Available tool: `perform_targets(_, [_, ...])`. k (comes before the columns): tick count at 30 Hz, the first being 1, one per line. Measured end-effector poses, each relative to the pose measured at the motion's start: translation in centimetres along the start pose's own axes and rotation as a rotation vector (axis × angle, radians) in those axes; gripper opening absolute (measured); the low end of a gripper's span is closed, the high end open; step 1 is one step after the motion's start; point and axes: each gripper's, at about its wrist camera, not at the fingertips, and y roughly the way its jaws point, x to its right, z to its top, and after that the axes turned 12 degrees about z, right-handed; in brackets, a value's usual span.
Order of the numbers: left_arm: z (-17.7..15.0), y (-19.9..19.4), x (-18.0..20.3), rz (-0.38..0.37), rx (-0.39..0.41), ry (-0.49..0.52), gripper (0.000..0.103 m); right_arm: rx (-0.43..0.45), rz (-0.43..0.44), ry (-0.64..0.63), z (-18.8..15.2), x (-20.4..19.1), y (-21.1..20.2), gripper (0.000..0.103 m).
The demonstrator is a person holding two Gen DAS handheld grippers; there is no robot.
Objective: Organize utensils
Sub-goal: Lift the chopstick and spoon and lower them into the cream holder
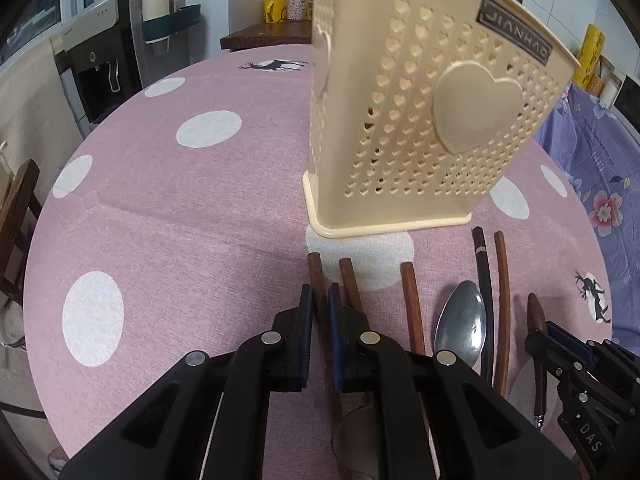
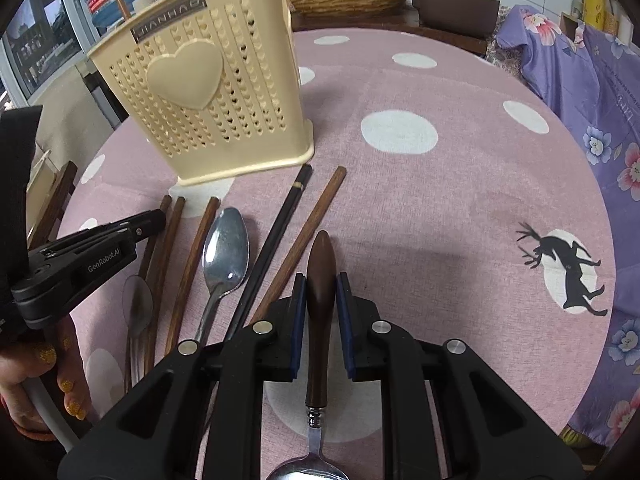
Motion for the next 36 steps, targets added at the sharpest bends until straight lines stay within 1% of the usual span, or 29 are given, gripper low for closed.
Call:
perform_targets(3, [0.3,-1.0,-0.6,-0.018,0.026,-0.026,0.008,0.031,0.032,-0.002,0.4,-0.1,-1.2,0.016])
perform_targets(7, [0.7,-3.5,-1.6,-0.046,0.090,-0.059,0.008,0.069,0.086,-0.012,1.0,-0.3,-3.2,0.016])
perform_targets(15, [1.5,-11.0,-4.5,-0.090,0.276,-0.123,0.008,0.175,0.151,-0.056,2.0,-0.7,-8.8,0.016])
perform_targets(18, [1.6,-13.4,-5.5,-0.091,0.343,-0.143,0.008,0.204,0.157,-0.089,1.9,-1.2,-10.5,0.016])
perform_targets(21, [1.4,-14.7,-6.1,-0.069,0.396,-0.161,0.008,0.219,0.158,-0.108,1.8,-1.6,-11.4,0.016])
perform_targets(26, [1.4,-15.6,-6.5,-0.061,0.423,-0.161,0.008,0.227,0.160,-0.123,1.8,-2.0,-11.9,0.016])
perform_targets(36, [1.6,-16.1,-7.3,-0.066,0.439,-0.182,0.008,0.243,0.148,-0.158,2.3,-2.8,-12.8,0.016])
